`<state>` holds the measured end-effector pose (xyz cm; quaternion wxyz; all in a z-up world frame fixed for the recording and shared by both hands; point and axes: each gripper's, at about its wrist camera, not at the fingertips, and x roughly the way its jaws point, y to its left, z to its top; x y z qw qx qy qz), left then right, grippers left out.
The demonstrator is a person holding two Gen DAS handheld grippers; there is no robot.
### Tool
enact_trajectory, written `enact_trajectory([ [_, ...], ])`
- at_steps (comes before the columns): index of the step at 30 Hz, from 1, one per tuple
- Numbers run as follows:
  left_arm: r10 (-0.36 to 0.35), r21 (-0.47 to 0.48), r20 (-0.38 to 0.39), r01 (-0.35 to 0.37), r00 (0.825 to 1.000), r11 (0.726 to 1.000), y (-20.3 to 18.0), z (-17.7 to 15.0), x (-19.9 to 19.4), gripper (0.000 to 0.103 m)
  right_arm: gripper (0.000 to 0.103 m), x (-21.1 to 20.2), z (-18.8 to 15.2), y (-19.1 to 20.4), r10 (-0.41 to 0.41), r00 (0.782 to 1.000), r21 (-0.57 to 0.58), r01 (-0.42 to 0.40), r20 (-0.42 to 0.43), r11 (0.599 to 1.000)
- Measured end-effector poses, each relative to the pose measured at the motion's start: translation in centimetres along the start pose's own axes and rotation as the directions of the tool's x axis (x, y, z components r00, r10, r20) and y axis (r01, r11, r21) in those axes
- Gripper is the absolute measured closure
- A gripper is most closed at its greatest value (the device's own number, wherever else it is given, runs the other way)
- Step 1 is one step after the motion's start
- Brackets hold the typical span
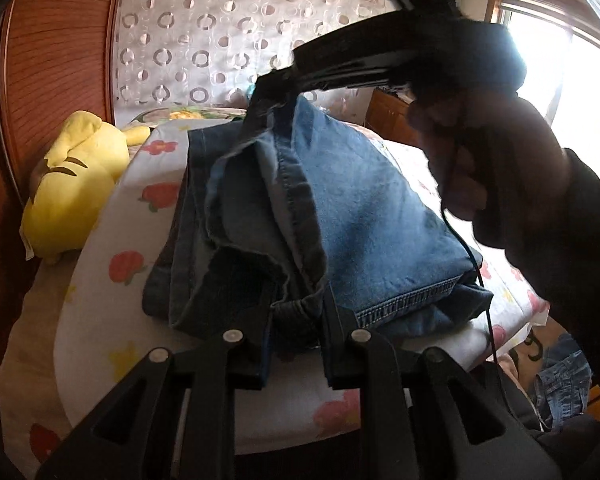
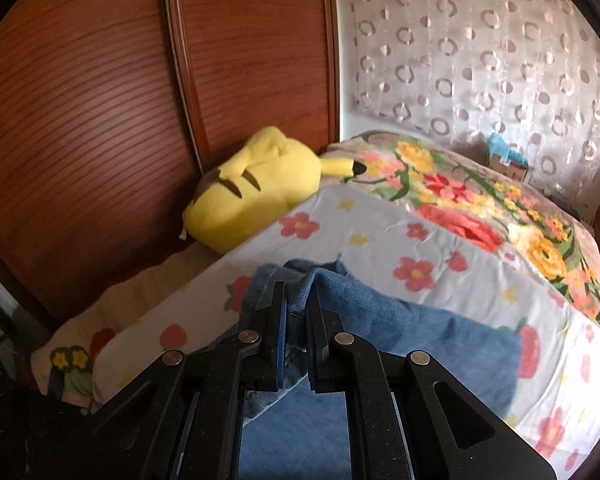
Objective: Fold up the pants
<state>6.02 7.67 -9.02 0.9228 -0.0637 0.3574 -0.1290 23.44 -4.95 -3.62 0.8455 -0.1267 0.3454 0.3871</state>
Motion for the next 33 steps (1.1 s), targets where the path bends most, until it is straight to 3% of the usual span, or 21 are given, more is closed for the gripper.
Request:
enact_trajectory([
  [7,0.003,-0.002,-0.007,-0.003,1.000,1.000,0.2,-0.4,-0.1,0.082,0.097,1.0,-0.2,0.1,-0.020,1.000,0.024,0.020,-0.007,0.999],
  [9,0.014,0.002,-0.014,-0.014,1.000,1.000,0.4,-0.4,-0.2,0.081,0.092,0.6,-0.1,-0.2,-0.024,1.000,0.043,0.025,-0.006,0.999],
  [13,0.035,-0.002,-0.003,-0.035,0.999,0.999,0.7,-0.2,-0.7,0.076,0.059,-1.2,0.0,-1.1,-0.025,0.999,0.070,0.024,0.020,0.997],
  [14,0.041,-0.003,0.000,-0.041,0.999,0.999,0.8,-0.2,-0.9,0.076,0.057,-1.8,-0.1,-1.3,-0.027,0.999,0.068,0.025,0.025,0.997],
  [19,0.063,-0.007,0.024,-0.063,0.998,0.998,1.0,-0.1,-2.0,0.074,0.057,-5.5,-1.8,-2.7,-0.088,0.995,0.040,0.086,0.046,0.995],
  [27,0.076,-0.001,0.057,-0.076,0.995,0.997,0.2,1.2,-2.3,0.074,0.057,-11.2,-5.3,-6.6,-0.157,0.986,0.091,0.152,0.061,0.984],
  [33,0.088,0.003,0.051,-0.088,0.995,0.996,-0.6,2.0,-1.2,0.074,0.057,-11.4,-9.1,-9.2,-0.210,0.978,0.114,0.210,-0.008,0.971],
])
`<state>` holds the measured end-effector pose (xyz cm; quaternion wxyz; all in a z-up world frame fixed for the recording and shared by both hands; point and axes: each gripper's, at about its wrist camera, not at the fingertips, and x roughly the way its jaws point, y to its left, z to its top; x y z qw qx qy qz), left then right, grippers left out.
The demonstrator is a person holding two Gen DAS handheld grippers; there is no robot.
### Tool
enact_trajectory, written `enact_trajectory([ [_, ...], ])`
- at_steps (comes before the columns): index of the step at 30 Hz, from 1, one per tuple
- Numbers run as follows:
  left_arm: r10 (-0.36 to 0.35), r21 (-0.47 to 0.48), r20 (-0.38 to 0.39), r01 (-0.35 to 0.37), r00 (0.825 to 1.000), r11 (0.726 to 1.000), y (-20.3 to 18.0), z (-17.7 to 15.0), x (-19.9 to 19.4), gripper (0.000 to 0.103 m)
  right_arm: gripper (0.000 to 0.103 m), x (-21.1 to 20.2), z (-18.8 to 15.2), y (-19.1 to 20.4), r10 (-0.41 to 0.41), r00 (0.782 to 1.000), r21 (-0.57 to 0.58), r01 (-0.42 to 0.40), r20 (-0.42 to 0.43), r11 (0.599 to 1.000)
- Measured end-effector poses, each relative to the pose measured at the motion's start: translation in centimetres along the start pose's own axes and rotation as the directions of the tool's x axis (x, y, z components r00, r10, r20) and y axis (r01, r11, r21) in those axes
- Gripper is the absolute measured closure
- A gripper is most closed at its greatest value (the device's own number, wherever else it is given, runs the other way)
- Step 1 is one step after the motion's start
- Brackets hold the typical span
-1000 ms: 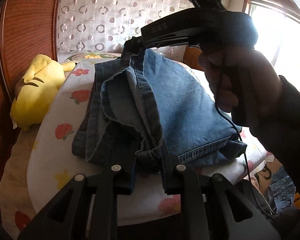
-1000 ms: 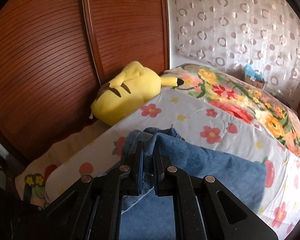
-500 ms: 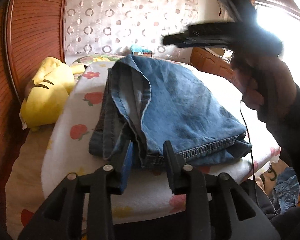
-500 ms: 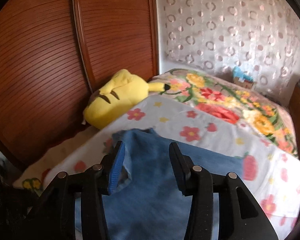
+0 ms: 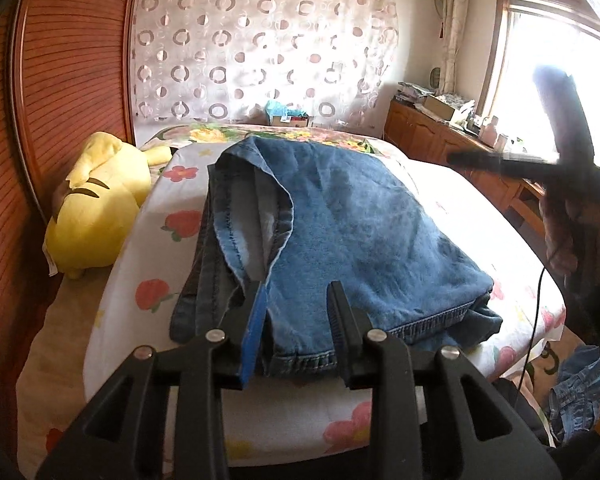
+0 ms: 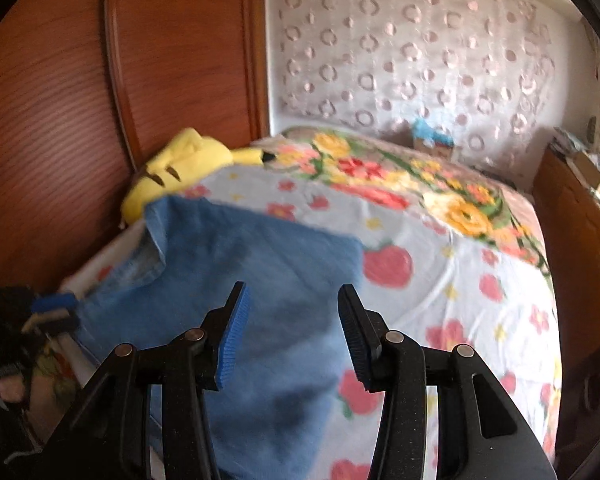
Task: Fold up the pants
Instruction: 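Grasp the folded jeans edge with the right gripper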
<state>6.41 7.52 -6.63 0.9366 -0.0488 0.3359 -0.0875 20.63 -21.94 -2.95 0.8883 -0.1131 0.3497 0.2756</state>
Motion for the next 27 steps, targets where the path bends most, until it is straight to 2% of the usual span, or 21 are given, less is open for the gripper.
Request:
enact_trajectory([
  [11,-0.001,0.036,-0.026,0.002,1.000,0.999,-1.9,0.2,1.3,0.074,0.057,4.8,-5.9,-2.3,0.021,0.991,0.073,-0.012,-0.129,0.997],
  [27,-0.008,0.063,-0.042,0.010,0.999,0.998,-3.0,0.3,2.0,0.073,0.054,6.3,-7.7,-3.6,0.064,0.985,0.158,-0.039,-0.162,0.987],
])
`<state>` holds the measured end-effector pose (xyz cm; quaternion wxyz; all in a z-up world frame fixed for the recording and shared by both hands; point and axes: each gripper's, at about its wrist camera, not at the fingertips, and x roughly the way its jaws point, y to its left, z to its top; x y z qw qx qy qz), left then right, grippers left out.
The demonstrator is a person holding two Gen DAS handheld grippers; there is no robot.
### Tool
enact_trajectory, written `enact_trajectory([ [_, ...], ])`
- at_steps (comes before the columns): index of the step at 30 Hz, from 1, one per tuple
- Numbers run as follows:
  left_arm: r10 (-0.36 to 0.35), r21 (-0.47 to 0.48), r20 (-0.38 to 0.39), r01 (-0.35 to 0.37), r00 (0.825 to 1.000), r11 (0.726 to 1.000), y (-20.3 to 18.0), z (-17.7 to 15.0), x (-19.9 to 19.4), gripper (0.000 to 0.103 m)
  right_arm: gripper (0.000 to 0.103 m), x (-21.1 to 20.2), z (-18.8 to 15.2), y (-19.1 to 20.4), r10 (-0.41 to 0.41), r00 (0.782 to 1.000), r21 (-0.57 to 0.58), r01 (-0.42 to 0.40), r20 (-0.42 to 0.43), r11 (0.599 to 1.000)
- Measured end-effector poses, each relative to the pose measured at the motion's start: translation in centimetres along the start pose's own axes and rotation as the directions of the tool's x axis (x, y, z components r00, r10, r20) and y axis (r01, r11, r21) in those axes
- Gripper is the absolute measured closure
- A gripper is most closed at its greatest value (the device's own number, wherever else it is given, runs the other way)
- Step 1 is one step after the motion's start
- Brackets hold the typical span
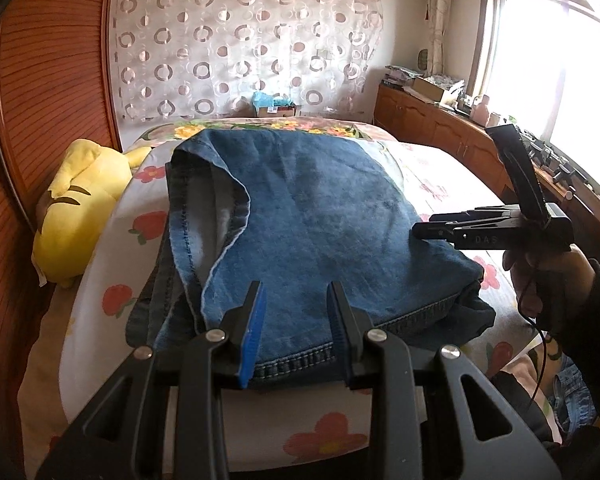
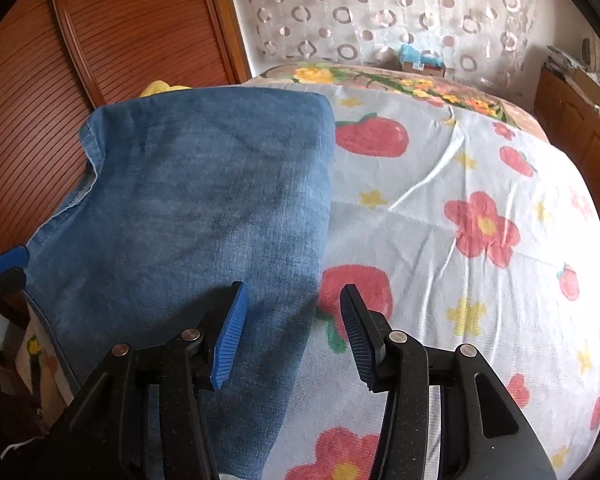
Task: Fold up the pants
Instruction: 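Grasp the folded jeans edge with the right gripper, then lift and fold the jeans edge over with the right gripper, then open it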
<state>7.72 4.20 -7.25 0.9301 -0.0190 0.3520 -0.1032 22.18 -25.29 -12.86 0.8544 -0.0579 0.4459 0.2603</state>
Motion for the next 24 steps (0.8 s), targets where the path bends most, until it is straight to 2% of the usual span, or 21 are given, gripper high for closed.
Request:
enact_trajectory([
  [7,0.000,-0.001,-0.013,0.000,1.000,1.000,0.0,-0.3,0.5,0.073,0.053,0.0,-0.1,0.3,0.028,1.000,0.000,-0.028,0.007,1.000],
  [12,0.001,-0.006,-0.021,-0.001,1.000,1.000,-0.1,-0.6,0.8,0.073,0.080,-0.1,-0.3,0.8,0.086,0.996,-0.010,-0.086,0.003,0.996],
  [13,0.002,-0.006,-0.023,-0.002,1.000,1.000,0.0,-0.6,0.8,0.073,0.092,-0.2,-0.2,0.9,0.095,0.995,-0.014,-0.095,0.008,0.995],
  [14,0.002,-0.005,-0.025,-0.002,1.000,1.000,0.0,-0.6,0.9,0.073,0.098,-0.4,-0.2,1.0,0.094,0.995,-0.015,-0.094,0.017,0.995],
  [15,0.003,-0.004,-0.026,-0.003,1.000,1.000,0.0,-0.6,0.9,0.073,0.101,-0.8,-0.1,1.1,0.092,0.995,-0.014,-0.092,0.032,0.996],
  [22,0.008,-0.006,-0.012,-0.008,1.000,1.000,0.1,-0.3,0.3,0.073,0.102,-6.2,1.7,3.0,0.102,0.975,-0.072,-0.090,0.199,0.993],
  [24,0.010,-0.006,-0.005,-0.010,1.000,1.000,0.1,-0.1,0.1,0.073,0.103,-7.5,2.5,3.6,0.124,0.968,-0.090,-0.107,0.217,0.990],
])
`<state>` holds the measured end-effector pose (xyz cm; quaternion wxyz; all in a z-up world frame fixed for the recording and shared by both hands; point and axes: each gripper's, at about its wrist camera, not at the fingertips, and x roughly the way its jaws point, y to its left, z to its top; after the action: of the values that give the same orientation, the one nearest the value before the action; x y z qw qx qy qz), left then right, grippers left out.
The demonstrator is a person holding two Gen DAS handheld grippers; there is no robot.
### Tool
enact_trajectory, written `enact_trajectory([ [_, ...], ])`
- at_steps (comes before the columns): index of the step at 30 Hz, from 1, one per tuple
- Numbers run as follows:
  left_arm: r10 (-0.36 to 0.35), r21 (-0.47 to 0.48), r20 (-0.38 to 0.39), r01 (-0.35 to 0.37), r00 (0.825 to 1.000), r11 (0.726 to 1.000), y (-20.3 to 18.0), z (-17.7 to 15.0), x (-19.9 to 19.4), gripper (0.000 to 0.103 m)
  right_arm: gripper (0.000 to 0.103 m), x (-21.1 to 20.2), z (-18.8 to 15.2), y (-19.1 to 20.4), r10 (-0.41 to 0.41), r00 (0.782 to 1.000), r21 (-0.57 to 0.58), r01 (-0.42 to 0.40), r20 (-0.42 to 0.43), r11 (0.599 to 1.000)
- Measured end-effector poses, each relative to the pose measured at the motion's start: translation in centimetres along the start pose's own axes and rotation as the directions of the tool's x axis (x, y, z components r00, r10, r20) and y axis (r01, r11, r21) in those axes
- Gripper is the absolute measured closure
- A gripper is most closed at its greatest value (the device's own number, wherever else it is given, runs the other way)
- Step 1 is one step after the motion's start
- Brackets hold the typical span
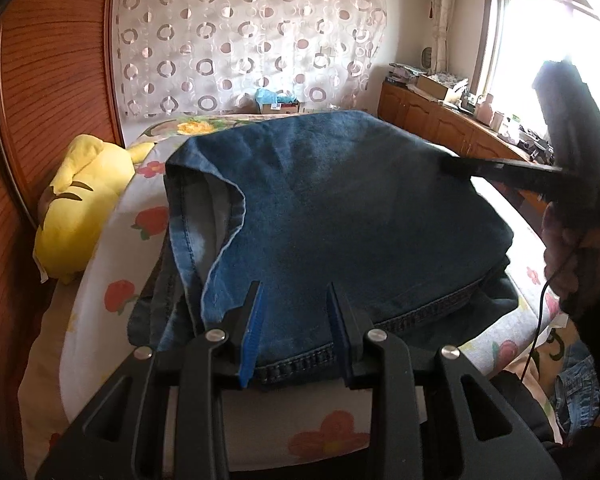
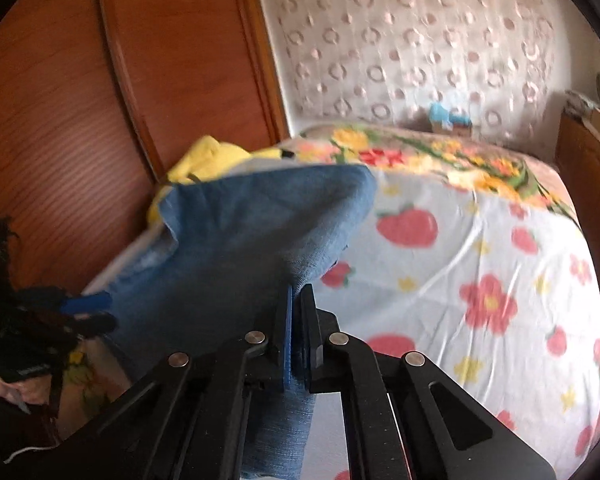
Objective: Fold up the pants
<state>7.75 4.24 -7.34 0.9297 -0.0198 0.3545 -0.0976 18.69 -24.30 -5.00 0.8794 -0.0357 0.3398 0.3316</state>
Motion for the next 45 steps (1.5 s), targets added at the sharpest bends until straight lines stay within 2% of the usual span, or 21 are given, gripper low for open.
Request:
enact_trajectory([
  [3,0.003,0.001,0.007,-0.003,1.000,1.000,0.1,0.2,-0.3,0.073,0.103,-0.8,1.1,1.1,0.018,1.000,-0.029,-0.018,0.006,0.999],
  [7,0.004,-0.002,0.013,-0.004,1.000,1.000,0.2,0.2,-0.5,0.073,0.103,-2.2,2.2,1.9,-0.016,0.999,-0.056,0.019,0.048,0.998],
  [13,0.005,-0.003,0.014,-0.005,1.000,1.000,0.7,0.4,-0.5,0.073,0.103,-4.6,3.9,2.2,-0.081,0.991,-0.084,0.090,0.107,0.992],
  [15,0.003,-0.005,0.016,-0.002,1.000,1.000,0.7,0.4,-0.5,0.073,0.103,-5.6,3.9,1.4,-0.101,0.988,-0.074,0.110,0.116,0.991],
  [17,0.001,-0.009,0.014,-0.001,1.000,1.000,0.7,0.4,-0.4,0.073,0.103,-6.5,3.2,0.3,-0.156,0.980,-0.067,0.165,0.121,0.984],
  [21,-0.009,0.003,0.012,0.009,1.000,1.000,0.2,0.6,-0.2,0.073,0.103,-6.4,0.5,-2.9,-0.240,0.969,-0.037,0.242,0.055,0.970],
  [24,-0.021,0.016,0.015,0.021,1.000,1.000,-0.4,1.2,0.2,0.073,0.103,-5.3,-2.0,-5.5,-0.240,0.970,0.014,0.240,-0.024,0.971],
  [28,-0.055,0.039,0.014,0.054,0.998,0.998,-1.4,2.6,1.0,0.073,0.102,-3.2,-4.8,-7.3,-0.284,0.954,0.038,0.288,-0.095,0.957],
  [30,-0.066,0.050,0.001,0.066,0.998,0.997,-2.1,3.4,1.8,0.073,0.096,-2.1,-5.8,-8.1,-0.290,0.949,0.049,0.297,-0.121,0.953],
  [31,-0.071,0.056,-0.005,0.071,0.997,0.996,-2.6,3.8,2.3,0.073,0.090,-1.6,-6.2,-8.1,-0.292,0.947,0.047,0.300,-0.132,0.953],
  [32,-0.072,0.060,-0.012,0.072,0.997,0.996,-2.9,4.1,2.7,0.073,0.083,-1.3,-6.6,-8.2,-0.291,0.946,0.049,0.300,-0.142,0.953],
  [34,-0.075,0.072,-0.022,0.076,0.997,0.994,-3.5,4.5,3.5,0.073,0.079,-0.8,-7.6,-8.5,-0.288,0.945,0.061,0.300,-0.155,0.952],
  [39,-0.051,0.108,-0.071,0.058,0.996,0.992,-5.0,5.2,6.6,0.073,0.077,-0.9,-8.3,-8.7,-0.267,0.952,0.109,0.285,-0.149,0.952],
  [45,0.013,0.116,-0.114,0.001,0.993,0.993,-4.6,4.9,8.9,0.073,0.072,-1.2,-8.3,-8.3,-0.273,0.950,0.098,0.289,-0.151,0.952],
])
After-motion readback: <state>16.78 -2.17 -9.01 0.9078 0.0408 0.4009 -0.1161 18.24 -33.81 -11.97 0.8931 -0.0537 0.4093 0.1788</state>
